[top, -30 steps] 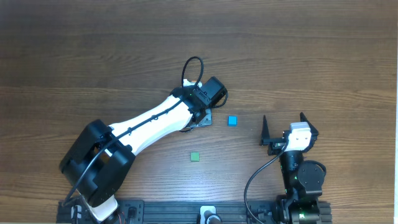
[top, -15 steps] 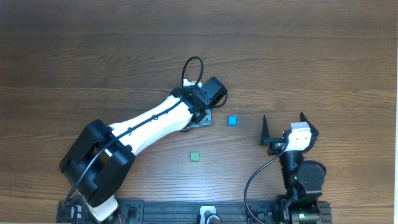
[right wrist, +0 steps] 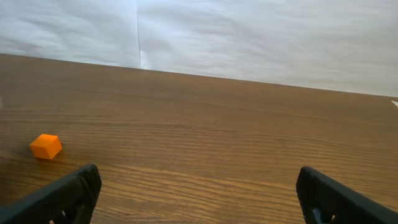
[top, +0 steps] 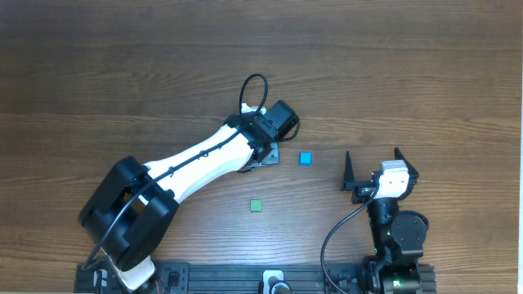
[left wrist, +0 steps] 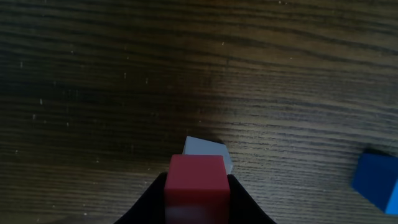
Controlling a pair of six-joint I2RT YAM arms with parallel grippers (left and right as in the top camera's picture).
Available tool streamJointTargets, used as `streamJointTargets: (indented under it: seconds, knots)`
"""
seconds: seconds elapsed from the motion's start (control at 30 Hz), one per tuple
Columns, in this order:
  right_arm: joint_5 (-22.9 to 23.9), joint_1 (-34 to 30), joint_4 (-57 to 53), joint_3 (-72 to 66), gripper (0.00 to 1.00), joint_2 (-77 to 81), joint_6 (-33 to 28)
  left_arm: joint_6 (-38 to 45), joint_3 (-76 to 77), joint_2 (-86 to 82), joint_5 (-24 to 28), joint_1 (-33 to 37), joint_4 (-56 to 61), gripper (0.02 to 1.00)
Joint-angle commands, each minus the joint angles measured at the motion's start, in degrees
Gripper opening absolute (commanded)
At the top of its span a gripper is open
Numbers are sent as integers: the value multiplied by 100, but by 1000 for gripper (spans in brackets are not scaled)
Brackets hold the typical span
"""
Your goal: Stack Cubes
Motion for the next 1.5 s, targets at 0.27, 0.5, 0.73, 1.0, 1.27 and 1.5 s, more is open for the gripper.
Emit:
streamJointTargets:
  seconds: [0.27, 0.5, 0.73, 1.0, 1.27, 1.5]
  knots:
    - [-63, -37, 13, -42, 993, -48, -7, -61, 79, 149, -37, -22, 33, 283]
    - [-63, -37, 13, -42, 991, -48, -7, -63, 79, 149, -37, -22, 33, 389]
    - [-63, -37, 13, -42, 991, -48, -7, -61, 81, 149, -42, -22, 33, 474]
    - [-63, -37, 11, -42, 991, -48, -7, 31, 560, 138, -210, -4, -216, 581]
    - [-63, -37, 13, -42, 993, -48, -7, 522, 1261, 184, -341, 431, -114, 621]
    - [-63, -37, 13, -42, 991, -48, -9, 1110, 1405, 444, -20, 981, 376, 606]
